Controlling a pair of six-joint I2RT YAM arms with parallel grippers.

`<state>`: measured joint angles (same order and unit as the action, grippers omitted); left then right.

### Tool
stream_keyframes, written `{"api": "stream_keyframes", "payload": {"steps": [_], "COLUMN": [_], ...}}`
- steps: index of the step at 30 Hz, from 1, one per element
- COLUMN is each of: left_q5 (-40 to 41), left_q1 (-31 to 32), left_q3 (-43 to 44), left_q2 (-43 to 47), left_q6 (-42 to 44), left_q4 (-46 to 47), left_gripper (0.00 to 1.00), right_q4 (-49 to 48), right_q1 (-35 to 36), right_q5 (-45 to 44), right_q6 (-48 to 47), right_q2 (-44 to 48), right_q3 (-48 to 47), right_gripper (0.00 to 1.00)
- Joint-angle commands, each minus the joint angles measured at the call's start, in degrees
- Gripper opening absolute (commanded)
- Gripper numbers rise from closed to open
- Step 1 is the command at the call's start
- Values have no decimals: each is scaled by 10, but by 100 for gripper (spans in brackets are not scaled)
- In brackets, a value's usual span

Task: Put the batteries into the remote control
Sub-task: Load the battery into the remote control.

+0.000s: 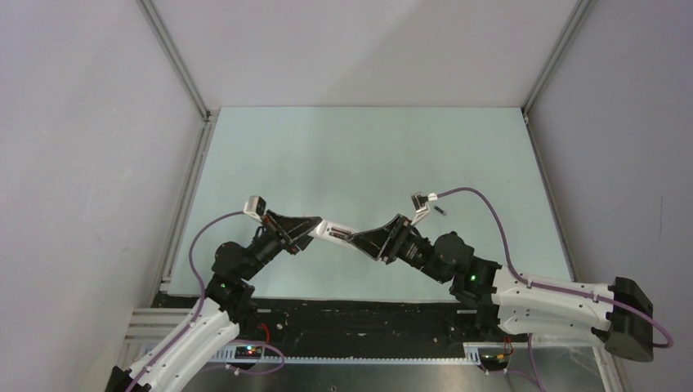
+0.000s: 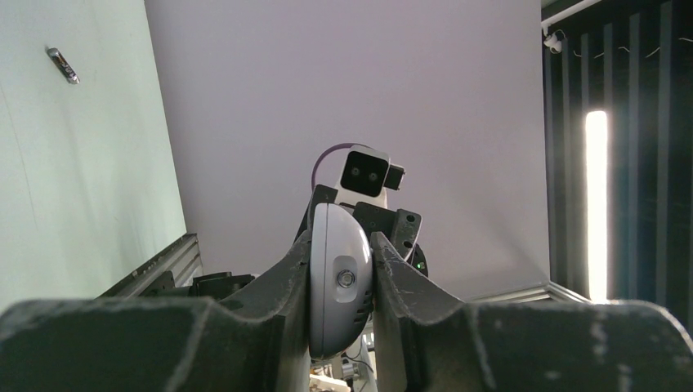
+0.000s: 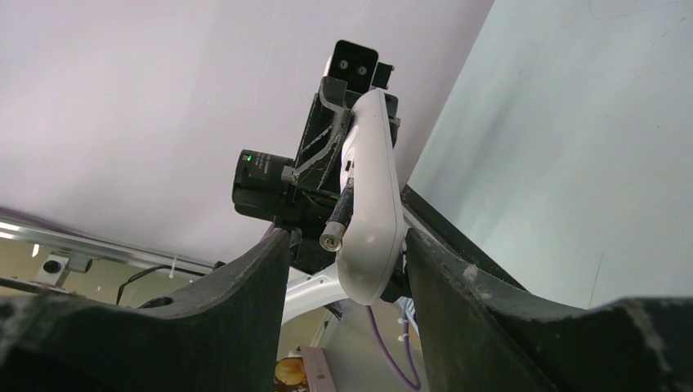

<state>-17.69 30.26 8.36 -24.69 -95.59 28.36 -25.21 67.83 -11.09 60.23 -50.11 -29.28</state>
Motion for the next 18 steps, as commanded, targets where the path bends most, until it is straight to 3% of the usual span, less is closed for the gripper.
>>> {"api": "stream_keyframes", "payload": {"steps": [1,18], "left_q5": [7,6], "left_q1": [2,2], "left_q3": [10,10], "left_q2": [7,11], "left_q6": [-9,-9], "left_q4": [24,23], "left_gripper": [0,0], "right_q4": [-31,-30], "right_q1": [-3,-3], "right_q5": [0,-1], "right_q6": [6,10], "right_q2": [-5,-16], "right_q3": [0,1], "right_gripper": [58,56]}}
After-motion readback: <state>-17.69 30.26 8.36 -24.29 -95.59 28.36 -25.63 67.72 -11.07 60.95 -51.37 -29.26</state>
